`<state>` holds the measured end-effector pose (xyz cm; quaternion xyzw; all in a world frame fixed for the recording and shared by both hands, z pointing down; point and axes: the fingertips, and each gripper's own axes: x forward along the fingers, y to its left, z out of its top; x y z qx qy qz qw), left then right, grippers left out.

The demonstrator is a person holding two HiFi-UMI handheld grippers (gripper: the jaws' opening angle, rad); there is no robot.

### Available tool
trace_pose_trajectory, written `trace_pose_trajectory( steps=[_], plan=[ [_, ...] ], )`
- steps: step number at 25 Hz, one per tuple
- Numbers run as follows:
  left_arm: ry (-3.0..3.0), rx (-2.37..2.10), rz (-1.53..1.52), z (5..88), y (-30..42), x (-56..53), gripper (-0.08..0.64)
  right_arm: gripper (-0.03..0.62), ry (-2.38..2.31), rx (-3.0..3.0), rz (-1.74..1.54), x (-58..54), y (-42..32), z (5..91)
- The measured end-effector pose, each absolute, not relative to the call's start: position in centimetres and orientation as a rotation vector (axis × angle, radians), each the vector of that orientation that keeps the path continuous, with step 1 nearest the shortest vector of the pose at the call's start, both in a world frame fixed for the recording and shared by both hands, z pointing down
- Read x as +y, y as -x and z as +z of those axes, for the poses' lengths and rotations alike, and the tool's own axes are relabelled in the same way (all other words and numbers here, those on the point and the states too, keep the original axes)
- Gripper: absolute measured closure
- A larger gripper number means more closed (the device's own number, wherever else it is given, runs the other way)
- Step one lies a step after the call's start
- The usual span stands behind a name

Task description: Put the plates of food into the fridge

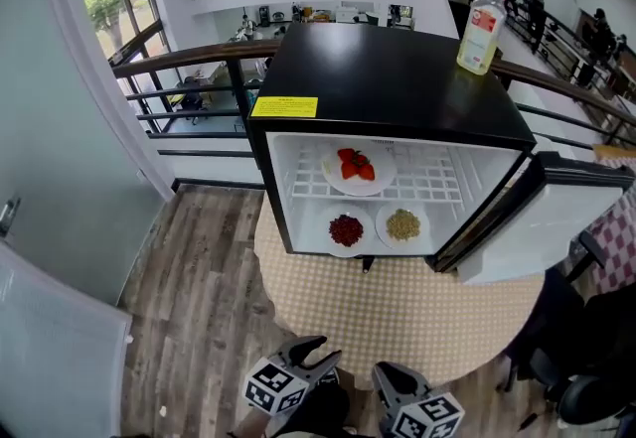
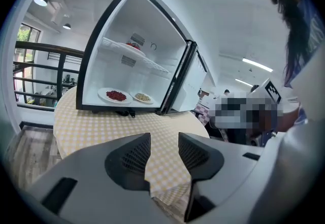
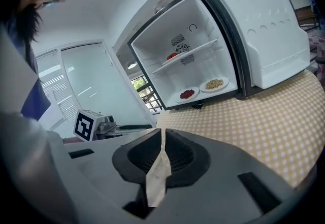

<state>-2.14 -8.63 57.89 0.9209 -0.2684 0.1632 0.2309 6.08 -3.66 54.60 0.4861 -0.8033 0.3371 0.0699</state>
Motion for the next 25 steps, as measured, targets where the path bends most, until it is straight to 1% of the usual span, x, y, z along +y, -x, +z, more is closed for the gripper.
trace_pose_trajectory(
  steps=[5,9,13,25],
  plan=[
    [-2.522,-0.733,0.409,56.5,-0.3,-3.4,0.39,0.557,-1.474,-2.392,1.034,1.7,-8.2,55.0],
    [-2.528,-0.719,0.391,55.5,-1.0,0.9,0.397,0.557,-1.464,-2.407,1.016,4.3,-8.6,54.8],
    [-2.548,-0.723,0.435,55.2,-0.2,4.6,0.402,0.557,-1.461,-2.449,1.014,7.0,-8.2,53.6],
    [-2.592,-0.811,0.393,52.9,2.4,15.5,0.41,0.557,-1.457,-2.506,0.942,17.3,-6.9,52.2]
  ],
)
